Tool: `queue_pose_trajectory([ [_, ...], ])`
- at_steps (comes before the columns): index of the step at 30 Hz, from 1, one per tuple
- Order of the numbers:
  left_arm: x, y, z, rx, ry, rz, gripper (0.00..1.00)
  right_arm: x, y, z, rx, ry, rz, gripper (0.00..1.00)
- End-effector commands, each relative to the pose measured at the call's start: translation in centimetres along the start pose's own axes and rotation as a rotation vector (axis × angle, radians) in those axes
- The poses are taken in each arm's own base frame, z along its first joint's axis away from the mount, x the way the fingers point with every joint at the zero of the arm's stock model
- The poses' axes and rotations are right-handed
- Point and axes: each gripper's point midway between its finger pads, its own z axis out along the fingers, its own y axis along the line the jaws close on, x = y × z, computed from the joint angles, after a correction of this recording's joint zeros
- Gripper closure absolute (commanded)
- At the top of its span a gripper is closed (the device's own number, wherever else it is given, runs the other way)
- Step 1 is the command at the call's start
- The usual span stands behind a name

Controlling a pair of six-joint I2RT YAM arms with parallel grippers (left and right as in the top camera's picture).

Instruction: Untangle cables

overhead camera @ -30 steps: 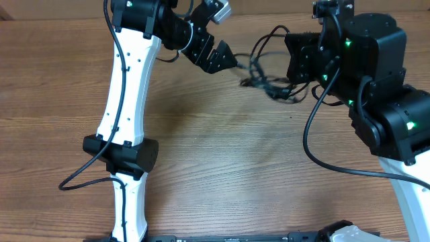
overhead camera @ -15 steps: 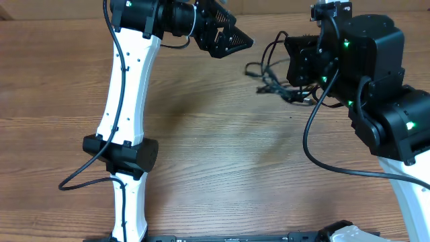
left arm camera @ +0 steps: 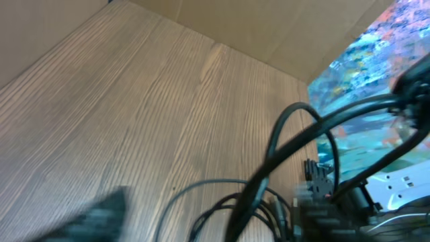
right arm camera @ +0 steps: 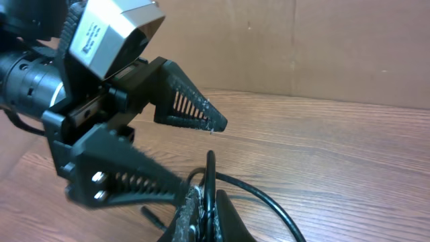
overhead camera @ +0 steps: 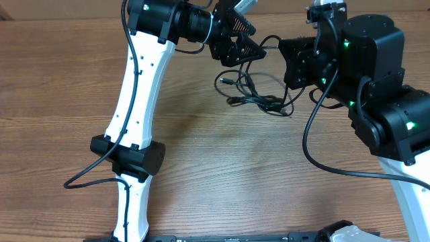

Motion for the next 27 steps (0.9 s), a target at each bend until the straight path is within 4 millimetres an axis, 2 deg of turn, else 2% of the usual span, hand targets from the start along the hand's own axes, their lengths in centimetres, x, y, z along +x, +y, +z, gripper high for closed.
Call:
queue_pose_trajectory([
  [1,-0.2,-0.3,-0.5,-0.018,0.001,0.055,0.93,-1.2,0.7,-1.2,-0.028,-0.041,-0.01,0.96],
  [2,-0.2,-0.3,-0.5,-0.018,0.001,0.054,0.96,-1.2,0.7,-1.2,-0.028,-0.041,-0.01,0.96],
  [13,0.4,-0.1,-0.7,-0.025,0.017,0.029,0.96,-1.2,0.7,-1.2,-0.028,-0.041,-0.01,0.96],
  [17,1.2,1.2,-0.8,-0.102,0.062,0.001,0.95,-1.0,0.7,-1.1,-0.026,-0.032,-0.009,0.96],
  [18,1.4,1.6,-0.9,-0.128,0.073,-0.023,0.85,-0.8,0.5,-1.1,-0.021,-0.025,-0.008,0.96],
  [19,1.6,2.1,-1.0,-0.161,0.083,-0.058,0.58,-0.6,0.2,-0.9,-0.004,-0.015,-0.006,0.86],
  [20,1.8,2.7,-1.3,-0.193,0.09,-0.097,0.43,-0.1,-0.4,-0.5,0.028,0.001,-0.003,0.71],
  [21,1.9,3.2,-1.7,-0.222,0.09,-0.134,0.34,0.3,-1.0,-0.1,0.059,0.02,-0.001,0.53],
  [22,2.0,3.6,-2.2,-0.246,0.088,-0.167,0.32,1.0,-1.7,0.6,0.091,0.048,0.001,0.39],
  [27,2.2,5.2,-4.9,-0.313,0.054,-0.265,0.28,5.9,-3.4,5.4,0.145,0.244,0.056,0.35],
])
